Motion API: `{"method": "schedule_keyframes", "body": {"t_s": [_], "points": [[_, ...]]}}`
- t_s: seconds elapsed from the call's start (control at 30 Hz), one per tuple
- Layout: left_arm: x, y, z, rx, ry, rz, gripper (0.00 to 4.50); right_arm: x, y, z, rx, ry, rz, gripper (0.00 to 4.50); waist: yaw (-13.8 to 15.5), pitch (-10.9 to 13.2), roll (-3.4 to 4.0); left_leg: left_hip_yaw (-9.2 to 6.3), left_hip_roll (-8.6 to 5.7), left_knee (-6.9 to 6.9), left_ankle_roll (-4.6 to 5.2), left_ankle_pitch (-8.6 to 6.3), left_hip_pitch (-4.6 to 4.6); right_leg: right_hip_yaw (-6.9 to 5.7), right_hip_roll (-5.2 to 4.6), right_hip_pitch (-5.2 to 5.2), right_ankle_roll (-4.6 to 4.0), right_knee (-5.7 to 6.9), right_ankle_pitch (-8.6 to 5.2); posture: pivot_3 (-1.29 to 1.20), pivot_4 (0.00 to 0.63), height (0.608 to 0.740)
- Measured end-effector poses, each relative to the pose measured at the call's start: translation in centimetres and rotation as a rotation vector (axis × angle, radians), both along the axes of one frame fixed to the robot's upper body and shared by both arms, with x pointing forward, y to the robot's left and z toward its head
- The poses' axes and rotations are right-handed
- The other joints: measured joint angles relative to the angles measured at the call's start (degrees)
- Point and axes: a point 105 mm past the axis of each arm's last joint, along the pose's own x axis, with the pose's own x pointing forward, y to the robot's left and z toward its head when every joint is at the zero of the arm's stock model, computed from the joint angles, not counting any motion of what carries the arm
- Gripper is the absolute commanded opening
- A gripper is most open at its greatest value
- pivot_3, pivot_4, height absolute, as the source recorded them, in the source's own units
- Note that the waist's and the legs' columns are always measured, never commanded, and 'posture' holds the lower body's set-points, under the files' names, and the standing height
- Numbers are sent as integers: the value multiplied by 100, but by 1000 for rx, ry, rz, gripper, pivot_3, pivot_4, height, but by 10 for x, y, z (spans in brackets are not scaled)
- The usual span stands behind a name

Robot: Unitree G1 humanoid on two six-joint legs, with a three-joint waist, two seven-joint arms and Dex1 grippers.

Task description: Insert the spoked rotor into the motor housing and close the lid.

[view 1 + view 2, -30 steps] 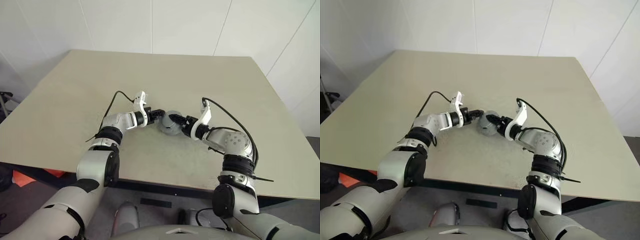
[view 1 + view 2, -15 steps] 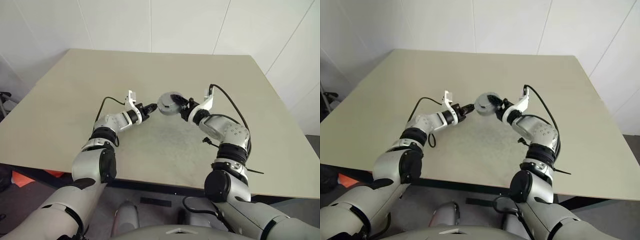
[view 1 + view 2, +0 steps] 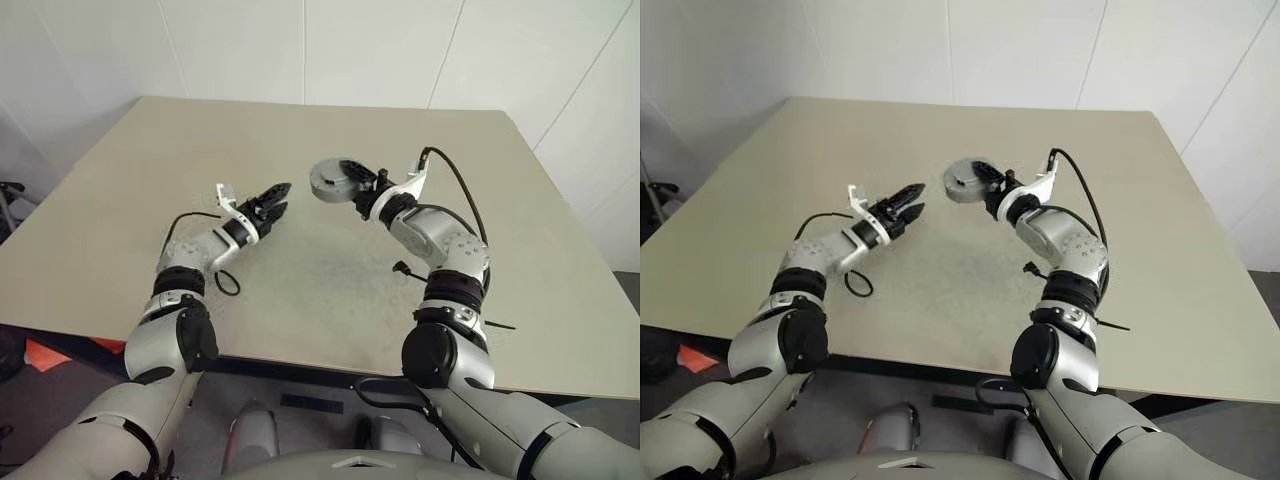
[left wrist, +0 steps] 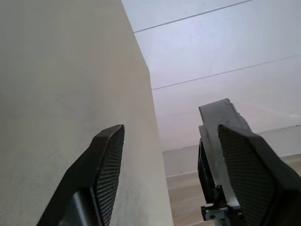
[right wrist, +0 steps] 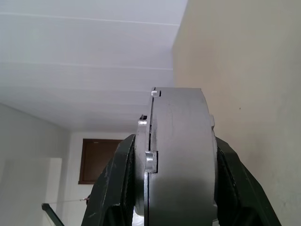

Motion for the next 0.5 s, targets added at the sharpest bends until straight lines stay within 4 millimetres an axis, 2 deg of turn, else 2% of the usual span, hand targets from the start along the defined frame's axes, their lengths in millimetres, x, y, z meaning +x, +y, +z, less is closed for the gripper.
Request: {"method": "schedule_keyframes", "body": {"t_s": [0.13, 0.5], "points": [[-10, -8, 12, -147, 20, -98, 4465, -1, 4, 2, 5, -3, 16, 2061, -4, 0, 0, 0, 3, 8, -1, 1, -14, 1, 1, -18, 1, 12, 1, 0, 0, 740], [-17, -29, 24, -247, 36, -190, 4465, -11, 22, 9, -3, -31, 108, 2061, 3, 0, 0, -3, 3, 12, -2, 1, -19, 0, 2, -19, 21, 12, 13, 0, 0, 740]]}}
